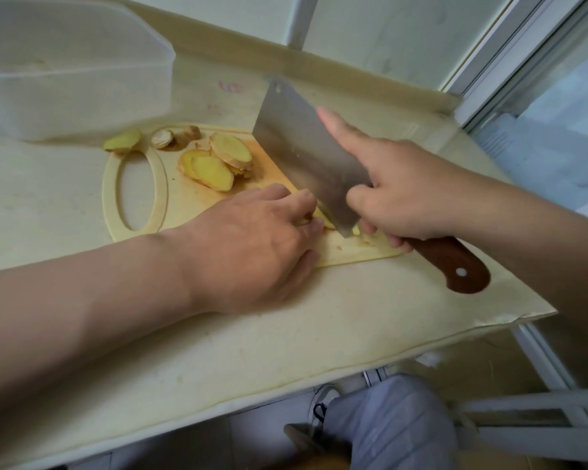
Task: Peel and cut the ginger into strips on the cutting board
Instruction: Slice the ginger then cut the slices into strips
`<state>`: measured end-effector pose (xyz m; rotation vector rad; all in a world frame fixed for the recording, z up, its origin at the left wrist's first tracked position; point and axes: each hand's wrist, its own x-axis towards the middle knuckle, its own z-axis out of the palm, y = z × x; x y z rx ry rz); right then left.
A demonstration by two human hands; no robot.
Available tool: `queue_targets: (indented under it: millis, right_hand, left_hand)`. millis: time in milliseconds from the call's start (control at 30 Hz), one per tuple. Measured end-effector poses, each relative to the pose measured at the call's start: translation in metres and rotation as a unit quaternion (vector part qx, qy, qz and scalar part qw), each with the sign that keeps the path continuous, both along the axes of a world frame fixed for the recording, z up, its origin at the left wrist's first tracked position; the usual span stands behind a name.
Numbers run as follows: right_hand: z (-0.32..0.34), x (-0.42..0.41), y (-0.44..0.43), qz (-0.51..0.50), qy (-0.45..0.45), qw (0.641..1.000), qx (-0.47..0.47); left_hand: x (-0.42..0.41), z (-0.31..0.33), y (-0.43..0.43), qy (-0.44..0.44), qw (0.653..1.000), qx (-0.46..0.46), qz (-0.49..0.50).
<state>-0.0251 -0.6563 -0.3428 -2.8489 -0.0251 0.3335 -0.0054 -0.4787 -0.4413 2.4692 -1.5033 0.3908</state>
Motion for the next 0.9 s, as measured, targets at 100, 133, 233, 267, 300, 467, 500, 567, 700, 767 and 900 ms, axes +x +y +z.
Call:
queue_targets:
  millis: [100, 133, 233, 267, 300, 467, 500, 567, 700, 767, 900]
  right_hand:
    - [-0.005, 0.005, 0.004, -0.015, -0.022, 0.999, 0.026]
    - [-0.007, 0.004, 0.003, -0.026, -0.03, 0.998, 0.045]
    - [-0.013, -0.012, -0.003, -0.047, -0.059, 0.992, 0.097]
    - [-0.014, -0.02, -0.006, -0.043, -0.068, 0.992, 0.101]
    - [-0.014, -0.028, -0.008, -0.037, -0.072, 0.992, 0.099]
    - [-0.011, -0.046, -0.013, -0.031, -0.053, 0.995, 0.076]
    - [-0.01, -0.045, -0.012, -0.025, -0.047, 0.996, 0.067]
    - [-0.006, -0.038, -0.009, -0.012, -0.032, 0.999, 0.04]
    - [-0.005, -0.016, 0.0, -0.026, -0.019, 0.999, 0.022]
    - [-0.007, -0.002, 0.006, -0.032, -0.027, 0.999, 0.026]
    - [-0.01, 0.006, 0.01, -0.039, -0.055, 0.996, 0.06]
  left_hand:
    - [-0.001, 0.001, -0.001, -0.005, 1.0, -0.002, -0.004]
    - [-0.001, 0.001, 0.0, -0.008, 1.0, -0.005, -0.005]
    - [-0.002, 0.002, 0.001, -0.012, 1.0, -0.008, -0.009]
    - [-0.002, 0.003, 0.001, -0.011, 1.0, -0.01, -0.01]
    - [-0.002, 0.003, 0.001, -0.009, 1.0, -0.014, -0.009]
    - [-0.002, 0.002, 0.003, -0.013, 1.0, -0.019, -0.009]
    - [-0.002, 0.002, 0.003, -0.014, 1.0, -0.019, -0.009]
    - [-0.002, 0.002, 0.002, -0.015, 1.0, -0.016, -0.01]
    - [-0.001, 0.001, 0.001, -0.019, 1.0, -0.019, -0.012]
    - [-0.001, 0.001, 0.001, -0.022, 0.999, -0.022, -0.011]
    - [-0.003, 0.002, 0.0, -0.009, 1.0, -0.011, -0.007]
